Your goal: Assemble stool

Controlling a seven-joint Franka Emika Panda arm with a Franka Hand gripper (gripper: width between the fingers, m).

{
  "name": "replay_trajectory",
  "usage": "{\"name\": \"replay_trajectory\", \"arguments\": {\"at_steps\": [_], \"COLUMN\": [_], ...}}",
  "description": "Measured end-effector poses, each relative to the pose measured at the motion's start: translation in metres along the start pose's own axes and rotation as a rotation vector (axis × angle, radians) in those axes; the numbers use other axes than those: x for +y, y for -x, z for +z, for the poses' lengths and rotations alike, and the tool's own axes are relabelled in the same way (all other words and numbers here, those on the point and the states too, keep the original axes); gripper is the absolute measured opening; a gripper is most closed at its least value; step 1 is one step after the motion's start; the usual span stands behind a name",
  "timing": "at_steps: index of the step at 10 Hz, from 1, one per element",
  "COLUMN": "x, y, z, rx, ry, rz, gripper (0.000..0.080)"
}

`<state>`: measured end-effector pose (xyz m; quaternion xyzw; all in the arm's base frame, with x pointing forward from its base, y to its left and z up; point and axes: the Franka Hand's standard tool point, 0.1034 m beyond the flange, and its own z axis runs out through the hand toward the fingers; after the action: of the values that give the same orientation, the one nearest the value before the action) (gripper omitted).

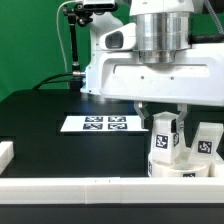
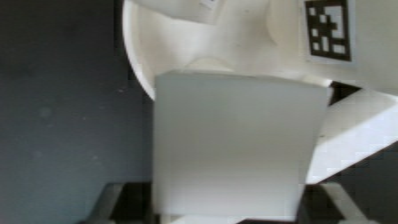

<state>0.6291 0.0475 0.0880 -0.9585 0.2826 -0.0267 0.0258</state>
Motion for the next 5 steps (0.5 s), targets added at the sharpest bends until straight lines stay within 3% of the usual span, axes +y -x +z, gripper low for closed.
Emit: {"name": "replay_trajectory", "arguments": {"at_steps": [5], "x": [0.0001], "y": [0.0000], "z": [0.0002], "rx": [-0.001], "ry": [-0.001], "rz": [0.319], "gripper": [0.0334]}}
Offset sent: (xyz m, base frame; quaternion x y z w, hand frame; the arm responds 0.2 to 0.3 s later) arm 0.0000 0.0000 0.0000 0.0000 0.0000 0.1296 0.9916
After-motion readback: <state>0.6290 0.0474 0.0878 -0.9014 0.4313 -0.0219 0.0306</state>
